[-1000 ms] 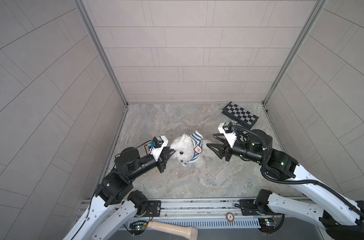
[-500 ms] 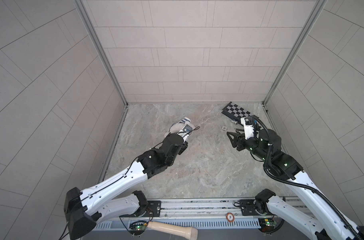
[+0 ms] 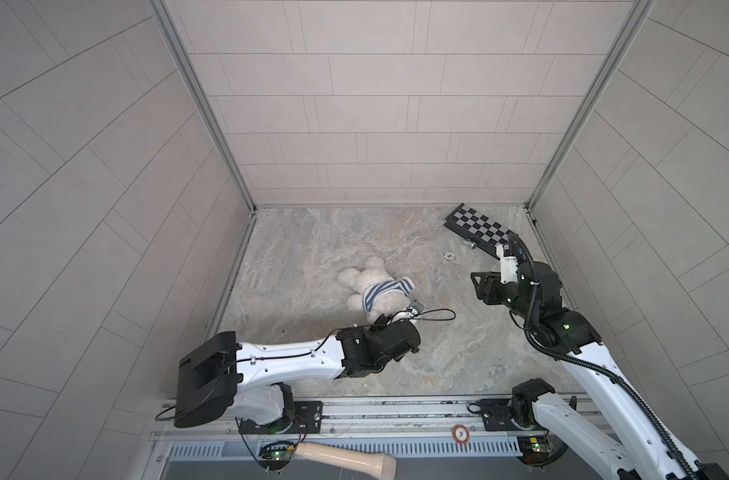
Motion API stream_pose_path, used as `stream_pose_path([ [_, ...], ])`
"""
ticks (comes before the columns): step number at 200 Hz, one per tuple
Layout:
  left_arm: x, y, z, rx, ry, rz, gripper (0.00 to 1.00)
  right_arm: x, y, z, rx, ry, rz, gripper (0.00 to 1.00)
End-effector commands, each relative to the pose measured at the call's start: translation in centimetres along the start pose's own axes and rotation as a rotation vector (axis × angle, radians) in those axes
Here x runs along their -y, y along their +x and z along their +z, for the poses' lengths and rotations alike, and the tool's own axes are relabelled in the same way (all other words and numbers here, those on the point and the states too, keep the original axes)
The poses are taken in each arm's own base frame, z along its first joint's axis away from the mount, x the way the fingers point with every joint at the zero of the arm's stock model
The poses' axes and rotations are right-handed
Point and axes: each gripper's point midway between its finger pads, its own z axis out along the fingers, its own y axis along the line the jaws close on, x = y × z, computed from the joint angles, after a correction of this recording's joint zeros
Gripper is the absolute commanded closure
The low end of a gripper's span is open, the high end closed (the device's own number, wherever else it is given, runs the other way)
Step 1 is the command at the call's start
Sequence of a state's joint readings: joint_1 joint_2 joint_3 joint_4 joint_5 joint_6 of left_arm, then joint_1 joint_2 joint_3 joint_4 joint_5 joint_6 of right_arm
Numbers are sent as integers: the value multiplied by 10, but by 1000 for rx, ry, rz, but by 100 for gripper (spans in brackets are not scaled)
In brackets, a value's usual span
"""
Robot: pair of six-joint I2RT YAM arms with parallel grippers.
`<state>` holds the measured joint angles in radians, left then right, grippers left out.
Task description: Dress the teddy bear
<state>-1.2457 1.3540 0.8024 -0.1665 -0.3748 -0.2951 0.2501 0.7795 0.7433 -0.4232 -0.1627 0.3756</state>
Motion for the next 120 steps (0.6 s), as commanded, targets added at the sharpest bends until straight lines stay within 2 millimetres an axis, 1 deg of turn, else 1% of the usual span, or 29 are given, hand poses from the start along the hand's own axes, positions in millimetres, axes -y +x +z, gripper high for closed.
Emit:
stream_pose_path([
  [1,45,5,1,-45,252,-220,51,0,16,5,-34,-20,27,38],
  [10,55,7,-1,-62,310,-260,49,0,21,7,-39,-32,38,37],
  [22,62,2,-10,-48,375,-290,46,-3,29,10,-56,-59,54,35],
  [30,61,-4,-17,-42,404,-301,44,-8,34,11,-68,-89,61,34],
  [38,55,-11,-23,-42,425,-306,44,-11,39,13,-81,-111,68,33],
  [45,43,-17,-28,-44,421,-305,45,-15,39,12,-84,-132,74,33],
  [48,36,-19,-29,-45,413,-305,45,-14,50,15,-107,-135,76,32],
  [59,6,-32,-34,-37,379,-309,47,-22,58,16,-123,-173,67,30],
  [75,-36,-49,-34,-46,363,-326,46,-45,70,18,-146,-249,34,27],
  [84,-58,-55,-27,-70,334,-324,45,-59,78,21,-165,-292,16,26],
  [101,-86,-60,-7,-136,297,-316,46,-84,91,29,-188,-359,-13,24],
  [120,-102,-62,20,-186,297,-343,49,-106,102,39,-207,-427,-24,23],
])
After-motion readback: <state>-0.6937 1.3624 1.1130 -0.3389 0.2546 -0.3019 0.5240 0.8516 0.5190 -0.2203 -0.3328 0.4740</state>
